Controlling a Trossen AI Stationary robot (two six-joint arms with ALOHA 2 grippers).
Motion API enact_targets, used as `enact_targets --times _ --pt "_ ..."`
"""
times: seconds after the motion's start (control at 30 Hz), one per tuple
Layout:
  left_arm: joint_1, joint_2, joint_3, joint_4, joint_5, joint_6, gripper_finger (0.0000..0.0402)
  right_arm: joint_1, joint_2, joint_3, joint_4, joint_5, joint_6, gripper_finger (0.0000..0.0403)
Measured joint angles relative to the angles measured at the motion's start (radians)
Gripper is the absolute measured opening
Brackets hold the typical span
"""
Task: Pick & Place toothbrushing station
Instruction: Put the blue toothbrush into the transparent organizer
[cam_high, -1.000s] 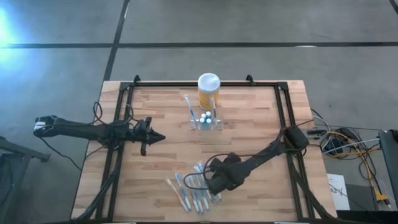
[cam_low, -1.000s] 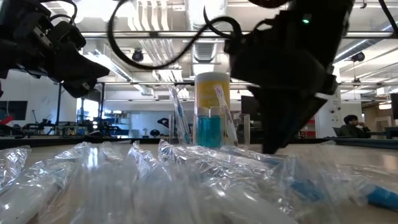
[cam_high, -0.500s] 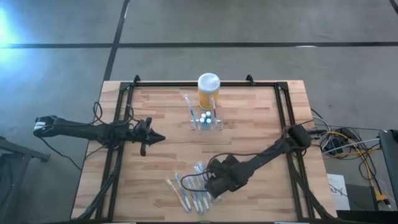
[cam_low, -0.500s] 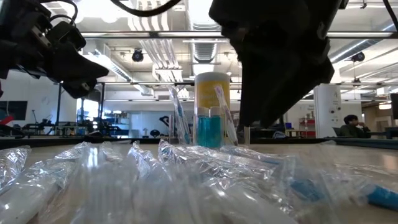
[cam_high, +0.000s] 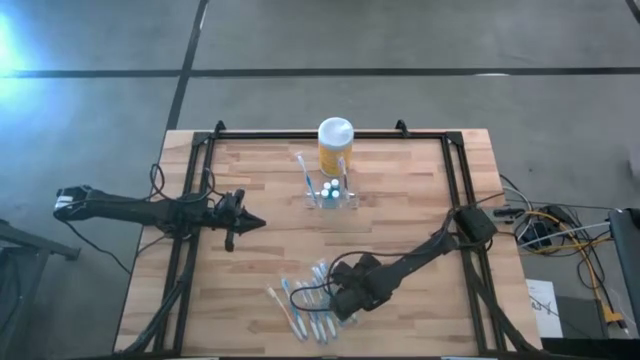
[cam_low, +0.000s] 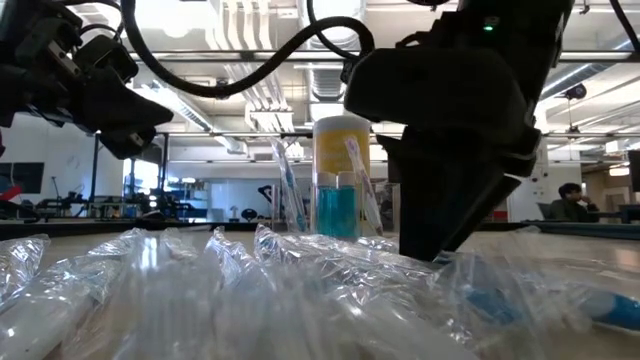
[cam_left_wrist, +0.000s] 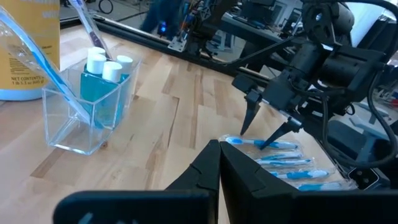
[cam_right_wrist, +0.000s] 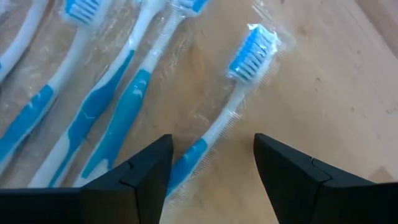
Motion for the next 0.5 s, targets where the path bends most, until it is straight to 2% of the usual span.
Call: enact_targets --times 0.17,0.43,0.5 --pt "0.000 0.000 0.000 0.002 0.000 0.000 0.0010 -0.002 -0.008 -0.042 0.004 -0.002 -0.072 0.0185" --pt "0.000 0.000 0.000 0.002 0.000 0.001 0.0011 -0.002 -0.008 -0.079 -0.001 0.006 -0.171 0.0045" --pt "0.000 0.000 0.000 0.002 0.000 0.000 0.0010 -0.002 -0.010 -0.087 -0.011 0.024 -0.172 0.0023"
